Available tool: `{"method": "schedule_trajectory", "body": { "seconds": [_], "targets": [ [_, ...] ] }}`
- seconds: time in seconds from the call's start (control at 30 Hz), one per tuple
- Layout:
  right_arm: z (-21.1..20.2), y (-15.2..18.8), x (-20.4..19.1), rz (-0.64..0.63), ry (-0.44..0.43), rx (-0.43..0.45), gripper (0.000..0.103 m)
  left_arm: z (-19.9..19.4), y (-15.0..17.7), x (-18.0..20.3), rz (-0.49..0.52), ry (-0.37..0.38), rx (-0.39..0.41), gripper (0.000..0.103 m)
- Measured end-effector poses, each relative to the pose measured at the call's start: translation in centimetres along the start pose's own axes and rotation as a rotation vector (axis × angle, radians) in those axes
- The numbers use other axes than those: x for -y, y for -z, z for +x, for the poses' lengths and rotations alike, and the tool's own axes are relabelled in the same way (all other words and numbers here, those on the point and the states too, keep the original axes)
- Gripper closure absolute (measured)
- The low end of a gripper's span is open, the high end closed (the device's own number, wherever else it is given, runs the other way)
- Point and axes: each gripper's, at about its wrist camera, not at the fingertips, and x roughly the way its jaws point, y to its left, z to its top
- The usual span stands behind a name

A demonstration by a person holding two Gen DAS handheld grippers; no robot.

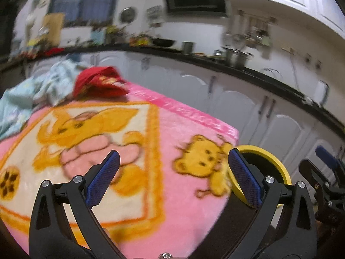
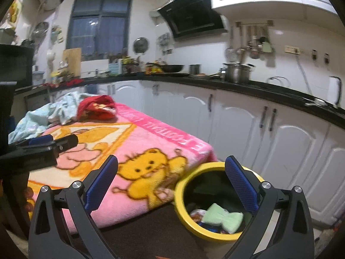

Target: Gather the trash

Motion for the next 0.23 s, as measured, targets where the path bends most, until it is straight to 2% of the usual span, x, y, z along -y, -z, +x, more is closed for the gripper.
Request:
{"method": "schedule_trajectory", "body": {
  "seconds": [0.07,0.13,0.2,0.23],
  "targets": [
    [1.3,-1.1,-1.7,-0.032,-0.065,-0.028,0.006,-0.5,-1.1,-3.4,-0.061,-0.082,-0.001,0.011],
    [4.0,-2.5,-5.7,-0.101,-0.195,-0.081,0.006,-1.0,-2.2,-7.7,-0.109,-0.194,0.004,0.011],
    [6.5,-3.0,-9.9,-0.171,-0.286,-0.134,0.006,-0.7,-3.2,-13.8,-0.146,-0.424,-0.041,0.011],
    [8.4,-3.1,-13.0,-0.210,-0.338,-0.193,0.006,-0.5,-3.2,-17.0,-0.181,-0.526,-0.073,0.011]
  ]
}}
